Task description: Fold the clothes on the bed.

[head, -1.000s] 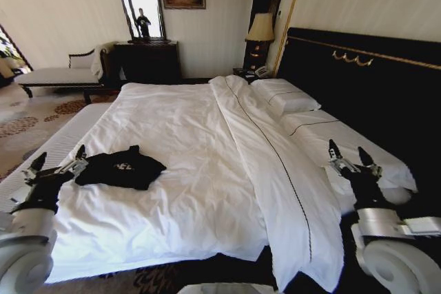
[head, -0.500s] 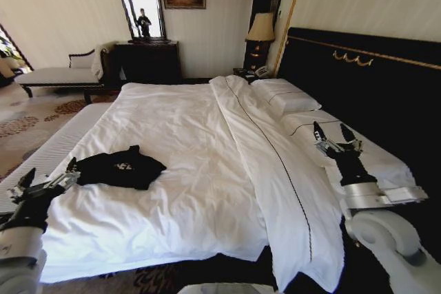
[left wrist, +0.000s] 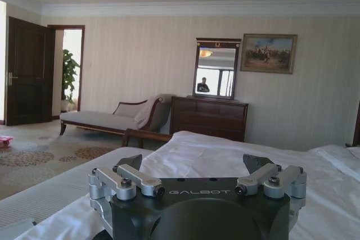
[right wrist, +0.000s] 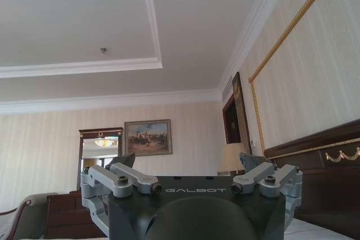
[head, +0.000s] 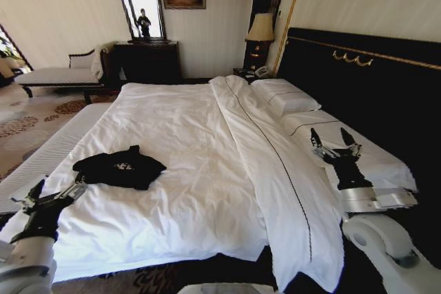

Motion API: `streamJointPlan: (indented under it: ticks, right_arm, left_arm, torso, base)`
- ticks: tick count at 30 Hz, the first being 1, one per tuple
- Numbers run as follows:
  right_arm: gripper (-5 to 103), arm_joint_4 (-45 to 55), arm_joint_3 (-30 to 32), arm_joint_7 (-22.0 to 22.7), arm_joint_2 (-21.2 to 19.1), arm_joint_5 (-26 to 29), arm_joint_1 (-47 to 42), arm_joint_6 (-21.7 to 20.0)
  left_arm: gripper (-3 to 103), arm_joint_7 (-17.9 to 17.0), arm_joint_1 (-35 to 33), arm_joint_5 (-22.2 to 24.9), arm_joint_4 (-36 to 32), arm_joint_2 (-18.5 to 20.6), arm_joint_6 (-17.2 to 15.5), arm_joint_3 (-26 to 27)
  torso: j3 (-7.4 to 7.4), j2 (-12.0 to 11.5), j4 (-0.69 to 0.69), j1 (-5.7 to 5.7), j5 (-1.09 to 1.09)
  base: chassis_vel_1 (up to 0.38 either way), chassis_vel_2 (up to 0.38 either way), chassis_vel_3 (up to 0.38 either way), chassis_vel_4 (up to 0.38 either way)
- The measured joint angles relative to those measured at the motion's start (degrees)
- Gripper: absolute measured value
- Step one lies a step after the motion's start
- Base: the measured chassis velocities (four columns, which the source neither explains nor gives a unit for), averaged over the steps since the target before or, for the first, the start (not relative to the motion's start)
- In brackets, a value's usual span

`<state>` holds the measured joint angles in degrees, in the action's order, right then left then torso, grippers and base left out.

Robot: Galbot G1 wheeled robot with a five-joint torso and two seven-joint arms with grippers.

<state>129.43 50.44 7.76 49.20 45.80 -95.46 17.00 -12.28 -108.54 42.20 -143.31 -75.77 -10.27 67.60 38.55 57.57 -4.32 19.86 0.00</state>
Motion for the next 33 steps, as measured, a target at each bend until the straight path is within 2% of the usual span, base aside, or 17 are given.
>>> streamJointPlan:
  ticks: [10,20,33]
  right_arm:
    - [100,0.0,0.9,1.0,-0.2,1.3,-1.1,0.0]
    - [100,-0.6,-0.2,1.8,1.1,0.4,-1.2,-0.6]
    - [100,-2.3,-1.9,2.4,0.9,0.2,0.7,-1.1]
  left_arm:
    - [100,-0.2,0.8,0.1,0.1,-1.4,-0.1,-1.0]
    - [100,-0.1,1.9,0.8,0.1,0.1,-0.1,-1.1]
    - [100,0.1,2.7,0.3,0.9,-0.1,-0.1,-1.6]
  torso:
    - [0.0,0.0,0.01,0.0,0.0]
    - [0.0,0.0,0.0,0.0,0.0]
    - [0.0,0.0,0.01,0.0,-0.01]
  base:
    - [0.0,0.0,0.0,0.0]
    - [0.0,0.0,0.0,0.0]
    - [0.0,0.0,0.0,0.0]
